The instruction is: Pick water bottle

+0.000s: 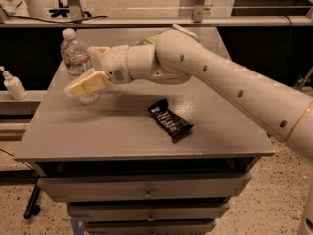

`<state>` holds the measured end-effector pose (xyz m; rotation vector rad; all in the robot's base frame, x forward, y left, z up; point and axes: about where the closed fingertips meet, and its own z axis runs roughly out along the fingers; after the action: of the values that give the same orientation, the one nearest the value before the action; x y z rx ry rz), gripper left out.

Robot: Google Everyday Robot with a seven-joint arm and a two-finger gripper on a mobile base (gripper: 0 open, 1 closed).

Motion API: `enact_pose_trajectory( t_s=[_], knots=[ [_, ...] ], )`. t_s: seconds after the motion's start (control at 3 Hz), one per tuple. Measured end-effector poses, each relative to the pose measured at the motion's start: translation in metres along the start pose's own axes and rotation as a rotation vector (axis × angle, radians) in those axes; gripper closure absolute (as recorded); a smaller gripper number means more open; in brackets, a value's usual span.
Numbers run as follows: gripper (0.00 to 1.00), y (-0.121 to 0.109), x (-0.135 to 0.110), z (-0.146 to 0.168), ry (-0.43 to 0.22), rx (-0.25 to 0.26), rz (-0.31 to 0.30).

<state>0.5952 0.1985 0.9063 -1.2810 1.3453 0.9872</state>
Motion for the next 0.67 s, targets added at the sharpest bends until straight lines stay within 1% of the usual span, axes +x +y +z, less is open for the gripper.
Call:
enact_pose_trajectory(
  t_s=[0.33,0.67],
  knots=[
    [0.35,-0.0011,0.0024,0.0139,-0.035,-0.011,0.0],
    [0.59,-0.0021,0.0039,0.0193,-0.053,-0.015,-0.003]
  ],
)
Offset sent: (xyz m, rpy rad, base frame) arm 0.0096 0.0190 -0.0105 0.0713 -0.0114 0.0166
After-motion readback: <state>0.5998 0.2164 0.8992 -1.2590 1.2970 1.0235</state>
